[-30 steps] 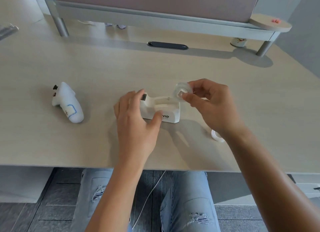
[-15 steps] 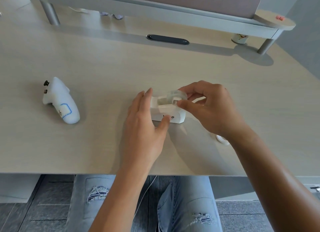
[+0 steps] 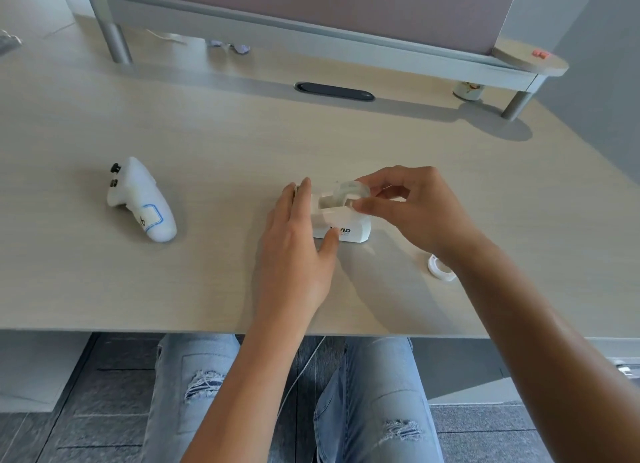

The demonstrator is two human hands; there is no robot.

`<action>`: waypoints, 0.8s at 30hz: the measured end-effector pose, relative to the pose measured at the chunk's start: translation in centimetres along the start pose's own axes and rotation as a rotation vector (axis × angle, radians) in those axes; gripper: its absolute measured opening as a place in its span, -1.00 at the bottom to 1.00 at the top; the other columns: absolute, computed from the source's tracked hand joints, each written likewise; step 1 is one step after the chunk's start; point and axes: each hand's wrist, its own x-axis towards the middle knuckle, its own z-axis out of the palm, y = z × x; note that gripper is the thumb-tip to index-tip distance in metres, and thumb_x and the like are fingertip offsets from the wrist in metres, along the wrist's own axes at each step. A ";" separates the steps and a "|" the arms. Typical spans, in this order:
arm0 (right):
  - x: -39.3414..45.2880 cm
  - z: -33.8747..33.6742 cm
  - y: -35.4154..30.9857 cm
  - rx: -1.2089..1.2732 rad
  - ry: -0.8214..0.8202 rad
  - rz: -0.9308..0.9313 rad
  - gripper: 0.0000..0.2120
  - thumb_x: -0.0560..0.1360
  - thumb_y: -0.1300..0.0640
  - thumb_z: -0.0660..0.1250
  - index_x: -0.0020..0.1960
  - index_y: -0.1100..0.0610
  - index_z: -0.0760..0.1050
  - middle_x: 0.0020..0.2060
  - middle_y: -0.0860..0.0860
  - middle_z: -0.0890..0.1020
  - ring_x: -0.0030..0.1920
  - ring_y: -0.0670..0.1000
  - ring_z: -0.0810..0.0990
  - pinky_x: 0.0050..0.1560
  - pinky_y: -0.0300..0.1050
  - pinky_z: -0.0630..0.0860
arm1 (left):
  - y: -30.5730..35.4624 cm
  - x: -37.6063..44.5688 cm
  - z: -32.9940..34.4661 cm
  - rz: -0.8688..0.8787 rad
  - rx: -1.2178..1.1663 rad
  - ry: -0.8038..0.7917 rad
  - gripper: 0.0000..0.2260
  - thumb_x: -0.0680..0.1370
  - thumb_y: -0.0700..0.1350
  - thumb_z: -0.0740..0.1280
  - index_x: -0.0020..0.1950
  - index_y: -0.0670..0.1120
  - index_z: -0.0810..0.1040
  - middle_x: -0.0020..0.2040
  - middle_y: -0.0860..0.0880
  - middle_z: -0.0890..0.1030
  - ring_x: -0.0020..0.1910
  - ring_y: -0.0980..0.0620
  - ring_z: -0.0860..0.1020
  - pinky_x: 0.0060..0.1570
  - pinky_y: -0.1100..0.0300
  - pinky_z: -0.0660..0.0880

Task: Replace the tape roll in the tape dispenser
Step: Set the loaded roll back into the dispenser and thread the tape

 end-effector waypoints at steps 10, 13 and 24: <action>0.0 0.6 -0.4 -0.155 0.037 -0.025 -0.83 0.57 0.04 0.48 0.15 -0.05 0.73 0.00 -0.04 0.70 0.01 -0.03 0.69 0.10 -0.09 0.62 | -0.1 0.0 -0.1 -0.005 -0.016 -0.001 -0.34 0.60 -0.03 0.39 0.65 0.04 0.19 0.65 -0.03 0.28 0.61 -0.07 0.28 0.50 -0.08 0.37; 0.0 0.2 -0.3 -0.186 0.025 -0.032 -0.76 0.58 0.04 0.46 0.23 -0.04 0.69 0.02 -0.06 0.69 0.02 -0.03 0.69 0.02 -0.26 0.55 | -0.2 0.1 0.0 -0.008 -0.024 0.001 -0.35 0.60 -0.02 0.39 0.65 0.05 0.21 0.64 -0.03 0.29 0.61 -0.07 0.29 0.50 -0.08 0.37; 0.3 0.5 -0.1 -0.161 0.104 -0.069 -0.89 0.50 0.16 0.55 0.02 0.03 0.75 -0.10 -0.03 0.75 -0.15 -0.12 0.69 -0.13 -0.45 0.54 | 0.0 -0.1 -0.4 -0.051 -0.052 0.020 -0.33 0.61 -0.02 0.38 0.66 0.02 0.15 0.59 0.10 0.36 0.52 0.01 0.38 0.36 0.02 0.43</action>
